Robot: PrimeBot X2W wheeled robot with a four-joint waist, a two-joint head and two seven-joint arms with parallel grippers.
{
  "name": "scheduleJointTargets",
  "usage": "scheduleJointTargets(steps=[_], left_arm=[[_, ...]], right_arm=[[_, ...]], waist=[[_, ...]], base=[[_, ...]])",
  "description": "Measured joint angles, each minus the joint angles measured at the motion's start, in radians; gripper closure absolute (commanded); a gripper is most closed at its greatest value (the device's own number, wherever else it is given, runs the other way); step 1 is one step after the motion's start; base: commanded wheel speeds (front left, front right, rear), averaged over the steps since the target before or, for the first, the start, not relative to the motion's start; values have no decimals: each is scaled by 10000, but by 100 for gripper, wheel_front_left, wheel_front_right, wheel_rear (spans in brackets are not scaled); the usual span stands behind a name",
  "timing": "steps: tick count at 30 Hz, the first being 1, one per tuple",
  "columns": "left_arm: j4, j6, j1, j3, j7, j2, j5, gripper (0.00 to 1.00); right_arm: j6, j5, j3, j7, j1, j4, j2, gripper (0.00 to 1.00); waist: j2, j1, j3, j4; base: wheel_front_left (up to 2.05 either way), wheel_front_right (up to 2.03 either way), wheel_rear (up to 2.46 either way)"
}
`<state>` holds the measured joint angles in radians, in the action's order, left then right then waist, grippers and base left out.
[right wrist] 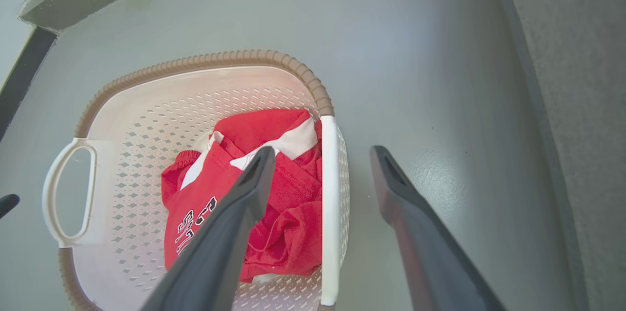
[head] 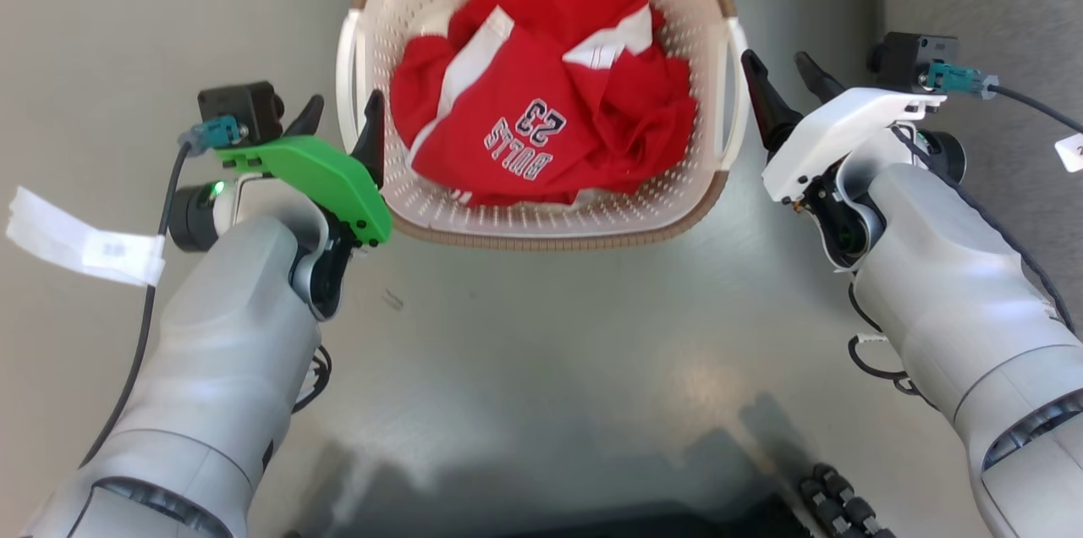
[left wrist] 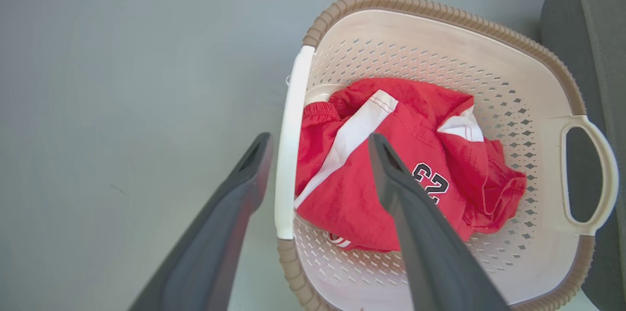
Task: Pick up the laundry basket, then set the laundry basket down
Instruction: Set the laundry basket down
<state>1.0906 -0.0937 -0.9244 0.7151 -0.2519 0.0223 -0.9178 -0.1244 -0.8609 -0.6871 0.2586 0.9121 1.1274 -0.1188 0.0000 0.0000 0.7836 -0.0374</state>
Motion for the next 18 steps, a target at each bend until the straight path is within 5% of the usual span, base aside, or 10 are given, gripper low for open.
scheduleJointTargets(steps=[18], left_arm=[[-986,-117,1224,-1018,0,341,777,0]], right_arm=[[0,754,472,0,-1287,-1214,-174,0]], waist=[[0,0,-2470,-176]], base=[[0,0,0]])
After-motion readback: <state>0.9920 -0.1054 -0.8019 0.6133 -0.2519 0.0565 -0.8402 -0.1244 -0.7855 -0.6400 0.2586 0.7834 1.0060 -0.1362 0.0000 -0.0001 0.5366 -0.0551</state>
